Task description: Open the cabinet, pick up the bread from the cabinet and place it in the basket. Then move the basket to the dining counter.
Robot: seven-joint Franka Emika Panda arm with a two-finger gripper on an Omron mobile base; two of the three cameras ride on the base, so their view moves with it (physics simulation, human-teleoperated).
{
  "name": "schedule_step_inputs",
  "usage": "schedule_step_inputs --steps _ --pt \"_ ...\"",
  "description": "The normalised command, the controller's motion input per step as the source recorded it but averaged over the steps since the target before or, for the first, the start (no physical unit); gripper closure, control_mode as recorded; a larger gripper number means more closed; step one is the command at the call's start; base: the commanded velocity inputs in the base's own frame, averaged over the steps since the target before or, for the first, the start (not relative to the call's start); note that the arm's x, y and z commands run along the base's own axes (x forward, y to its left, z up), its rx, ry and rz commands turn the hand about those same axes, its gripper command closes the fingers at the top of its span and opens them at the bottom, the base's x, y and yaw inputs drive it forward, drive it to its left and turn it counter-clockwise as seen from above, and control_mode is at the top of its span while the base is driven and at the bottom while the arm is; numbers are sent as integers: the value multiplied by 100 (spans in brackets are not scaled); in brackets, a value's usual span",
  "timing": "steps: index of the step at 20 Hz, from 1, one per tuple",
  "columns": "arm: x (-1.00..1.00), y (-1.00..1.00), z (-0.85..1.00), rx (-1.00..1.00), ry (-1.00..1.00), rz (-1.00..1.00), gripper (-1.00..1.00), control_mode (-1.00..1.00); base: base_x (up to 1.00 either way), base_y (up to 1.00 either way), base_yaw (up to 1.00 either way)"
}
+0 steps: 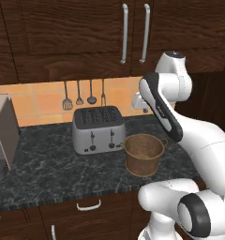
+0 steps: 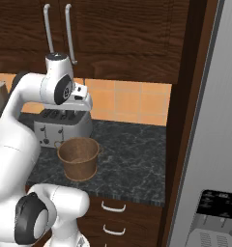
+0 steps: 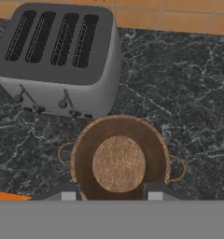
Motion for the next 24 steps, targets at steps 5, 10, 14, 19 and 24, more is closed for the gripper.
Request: schedule_step_inputs --steps 5,10,14,19,24 --pt "-33 2 0 -2 -4 1 -100 -100 0 0 0" --pt "-25 17 31 -1 -47 3 -100 -100 0 0 0" --pt "4 4 83 0 -44 0 -100 -100 0 0 0" --pt "3 1 66 1 -22 -6 -100 -100 0 0 0" --pt "29 0 82 1 1 -10 -100 -100 0 0 0"
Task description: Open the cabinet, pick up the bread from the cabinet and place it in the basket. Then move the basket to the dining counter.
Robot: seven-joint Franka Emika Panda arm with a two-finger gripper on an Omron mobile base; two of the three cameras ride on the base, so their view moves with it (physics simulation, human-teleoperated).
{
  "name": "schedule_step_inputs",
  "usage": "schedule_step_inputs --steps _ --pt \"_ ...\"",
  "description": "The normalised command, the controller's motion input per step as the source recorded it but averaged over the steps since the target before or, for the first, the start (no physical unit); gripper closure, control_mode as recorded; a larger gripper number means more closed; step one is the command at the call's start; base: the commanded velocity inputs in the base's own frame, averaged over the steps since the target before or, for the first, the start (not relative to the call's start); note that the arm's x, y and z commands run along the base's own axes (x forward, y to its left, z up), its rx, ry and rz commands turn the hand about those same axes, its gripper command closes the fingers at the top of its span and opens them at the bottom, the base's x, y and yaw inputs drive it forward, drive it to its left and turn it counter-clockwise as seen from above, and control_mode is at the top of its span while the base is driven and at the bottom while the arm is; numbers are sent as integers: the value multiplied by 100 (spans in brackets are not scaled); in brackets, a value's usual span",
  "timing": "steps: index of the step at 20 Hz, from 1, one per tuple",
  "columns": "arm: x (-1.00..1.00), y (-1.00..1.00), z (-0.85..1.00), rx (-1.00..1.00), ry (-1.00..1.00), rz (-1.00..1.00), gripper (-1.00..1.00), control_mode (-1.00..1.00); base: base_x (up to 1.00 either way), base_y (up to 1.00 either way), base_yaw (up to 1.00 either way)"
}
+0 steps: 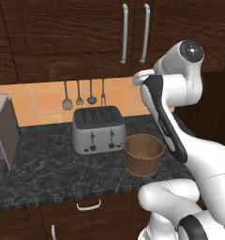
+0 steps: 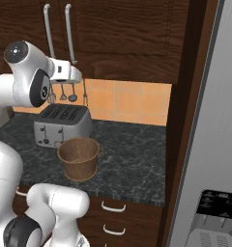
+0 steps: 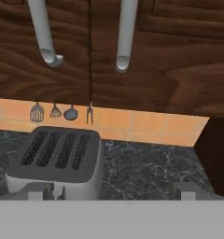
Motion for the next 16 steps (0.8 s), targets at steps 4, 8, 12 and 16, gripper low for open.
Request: schedule_step_inputs --steps 4,8,12,16 --pt "28 2 71 0 0 -4 -100 -100 0 0 0" --pt "36 -1 53 8 -5 0 -100 -100 0 0 0" --pt "23 0 1 13 -16 0 -100 -100 0 0 0" --pt "34 -1 20 14 -2 0 -100 -100 0 0 0"
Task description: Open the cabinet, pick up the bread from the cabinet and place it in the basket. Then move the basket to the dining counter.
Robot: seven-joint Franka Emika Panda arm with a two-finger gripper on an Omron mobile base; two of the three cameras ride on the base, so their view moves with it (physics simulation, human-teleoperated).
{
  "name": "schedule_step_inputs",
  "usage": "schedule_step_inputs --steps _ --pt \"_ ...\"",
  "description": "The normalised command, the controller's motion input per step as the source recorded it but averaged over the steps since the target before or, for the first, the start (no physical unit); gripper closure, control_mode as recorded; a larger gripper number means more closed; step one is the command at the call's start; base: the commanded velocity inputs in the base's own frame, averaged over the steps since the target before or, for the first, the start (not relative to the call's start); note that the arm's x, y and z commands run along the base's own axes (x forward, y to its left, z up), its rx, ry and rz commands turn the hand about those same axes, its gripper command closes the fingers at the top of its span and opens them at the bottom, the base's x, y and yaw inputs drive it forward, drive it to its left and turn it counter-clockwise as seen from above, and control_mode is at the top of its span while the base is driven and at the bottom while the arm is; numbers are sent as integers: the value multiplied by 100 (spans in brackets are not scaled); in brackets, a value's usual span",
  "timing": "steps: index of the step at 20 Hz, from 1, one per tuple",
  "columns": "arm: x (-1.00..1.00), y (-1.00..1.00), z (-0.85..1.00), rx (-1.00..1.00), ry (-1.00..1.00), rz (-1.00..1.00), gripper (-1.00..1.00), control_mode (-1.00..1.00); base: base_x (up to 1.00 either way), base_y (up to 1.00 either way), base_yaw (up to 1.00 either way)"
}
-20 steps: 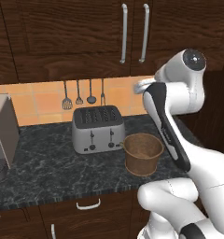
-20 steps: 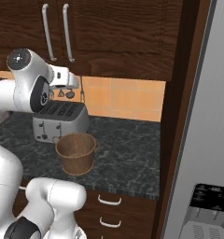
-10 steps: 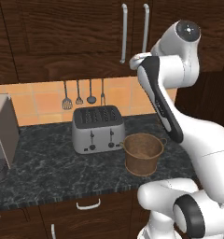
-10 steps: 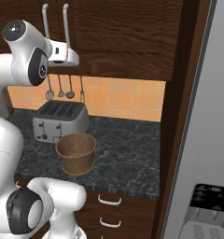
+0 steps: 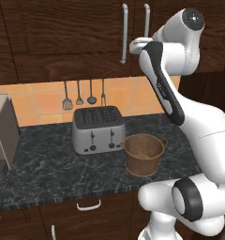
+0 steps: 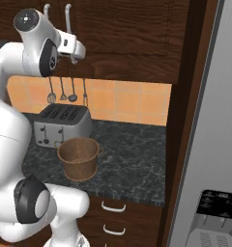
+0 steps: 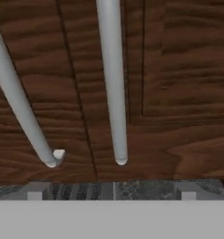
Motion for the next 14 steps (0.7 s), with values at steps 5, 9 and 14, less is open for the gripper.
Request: schedule_step_inputs --steps 5,9,14 --pt "31 -19 9 12 -3 0 -100 -100 0 0 0" --pt "29 -12 0 8 -8 0 -100 -100 0 0 0" --pt "36 2 0 13 -4 0 -100 -100 0 0 0"
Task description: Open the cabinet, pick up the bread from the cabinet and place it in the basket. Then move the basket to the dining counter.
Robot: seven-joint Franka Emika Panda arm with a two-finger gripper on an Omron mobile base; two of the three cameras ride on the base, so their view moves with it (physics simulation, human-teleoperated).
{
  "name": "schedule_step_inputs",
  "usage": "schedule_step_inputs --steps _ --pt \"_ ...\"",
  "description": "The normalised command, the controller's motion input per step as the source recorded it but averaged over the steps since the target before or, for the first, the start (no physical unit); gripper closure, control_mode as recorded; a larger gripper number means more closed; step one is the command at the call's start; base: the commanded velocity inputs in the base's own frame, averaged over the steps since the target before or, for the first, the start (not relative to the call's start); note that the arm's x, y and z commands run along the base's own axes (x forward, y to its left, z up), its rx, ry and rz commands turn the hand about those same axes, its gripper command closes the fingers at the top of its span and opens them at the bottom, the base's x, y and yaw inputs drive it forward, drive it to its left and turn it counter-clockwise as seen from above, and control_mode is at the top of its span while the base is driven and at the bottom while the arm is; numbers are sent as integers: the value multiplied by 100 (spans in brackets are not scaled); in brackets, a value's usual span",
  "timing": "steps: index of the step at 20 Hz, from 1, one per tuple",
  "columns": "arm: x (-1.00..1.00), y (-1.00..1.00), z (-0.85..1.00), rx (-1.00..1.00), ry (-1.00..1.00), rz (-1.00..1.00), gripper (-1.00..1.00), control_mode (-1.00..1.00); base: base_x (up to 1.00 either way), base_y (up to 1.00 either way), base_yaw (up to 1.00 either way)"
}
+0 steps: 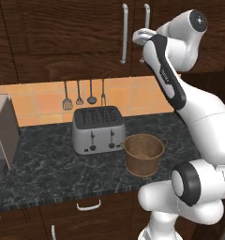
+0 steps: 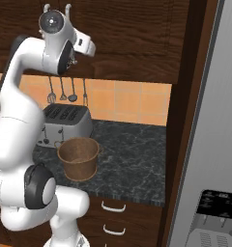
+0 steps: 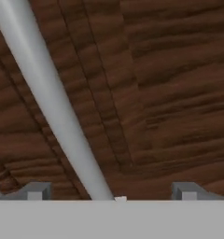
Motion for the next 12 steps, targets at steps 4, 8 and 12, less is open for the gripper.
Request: schedule_step_inputs --steps 4,8,12 --pt "20 4 1 14 -4 0 -100 -100 0 0 0" --pt "12 8 0 11 -6 0 -100 -100 0 0 0" --pt "27 35 0 6 -10 0 -100 -100 0 0 0"
